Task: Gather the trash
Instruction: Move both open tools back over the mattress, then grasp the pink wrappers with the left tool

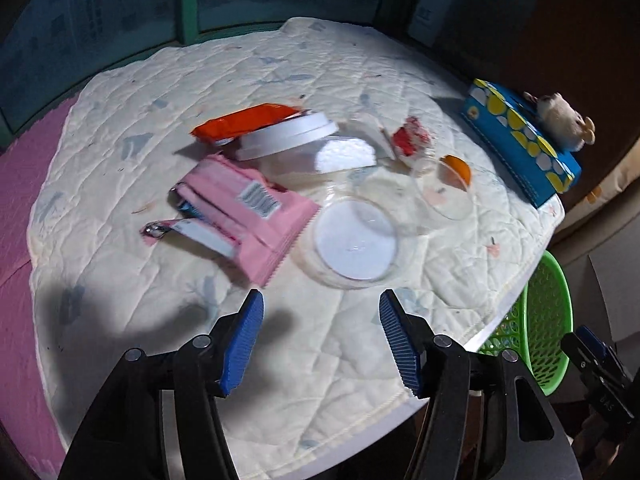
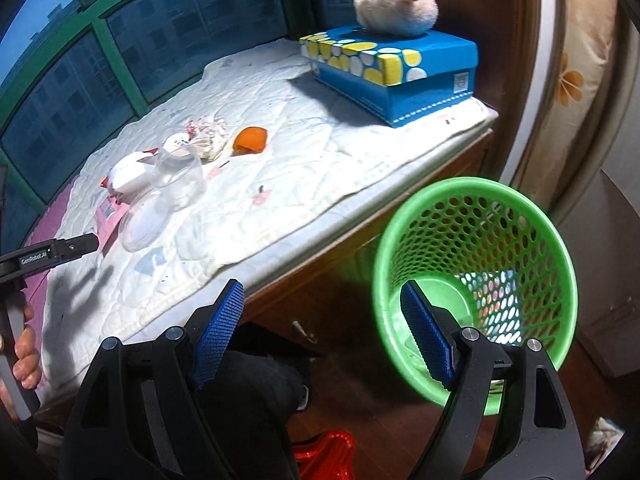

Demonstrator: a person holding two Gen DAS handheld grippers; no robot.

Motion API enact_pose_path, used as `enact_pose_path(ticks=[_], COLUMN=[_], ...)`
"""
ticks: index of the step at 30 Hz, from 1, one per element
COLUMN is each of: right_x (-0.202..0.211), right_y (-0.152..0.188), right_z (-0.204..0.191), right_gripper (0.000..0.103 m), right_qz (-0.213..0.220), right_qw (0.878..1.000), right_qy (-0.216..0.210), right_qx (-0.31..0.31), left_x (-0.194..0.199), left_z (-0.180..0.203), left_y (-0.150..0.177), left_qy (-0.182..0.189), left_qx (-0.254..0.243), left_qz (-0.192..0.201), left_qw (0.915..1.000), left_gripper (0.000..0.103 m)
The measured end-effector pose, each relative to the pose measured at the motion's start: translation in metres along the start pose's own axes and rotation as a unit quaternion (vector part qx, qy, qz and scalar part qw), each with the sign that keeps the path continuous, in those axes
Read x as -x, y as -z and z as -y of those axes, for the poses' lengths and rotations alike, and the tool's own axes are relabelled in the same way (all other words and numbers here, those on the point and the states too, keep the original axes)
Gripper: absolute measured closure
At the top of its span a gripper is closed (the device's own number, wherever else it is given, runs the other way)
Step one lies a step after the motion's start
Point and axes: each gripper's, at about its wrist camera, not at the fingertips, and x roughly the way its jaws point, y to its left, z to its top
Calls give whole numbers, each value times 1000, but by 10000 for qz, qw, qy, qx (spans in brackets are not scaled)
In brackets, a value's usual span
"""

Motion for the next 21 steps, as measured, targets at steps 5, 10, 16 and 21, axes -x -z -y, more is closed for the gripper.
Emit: enact_pose_path(ticks=[5,10,16,21], right_x=[0,1,-4,-12], right_y=[-6,-12,-17,-24], right_z=[-16,-25,-31,-36], right_gripper=[23,23,23,23], right_qz=[14,43,-5,-64], right_qw=[9998,9995,9994,9992], right_qy=[-107,-163,-183,-212], right_qx=[145,248,311,339], left_x=[-8,-17,-35,-48], left_z=[-44,-63,-76,-83], left_y=[-7,-15,-24,-29], left_qy=[-98,17,271,451], left_qx=[659,1008,1478,1816], left_qz=[-107,-162,-351,-487], left_qw=[9977,9948,9880,9811], left_gripper=[45,45,45,45])
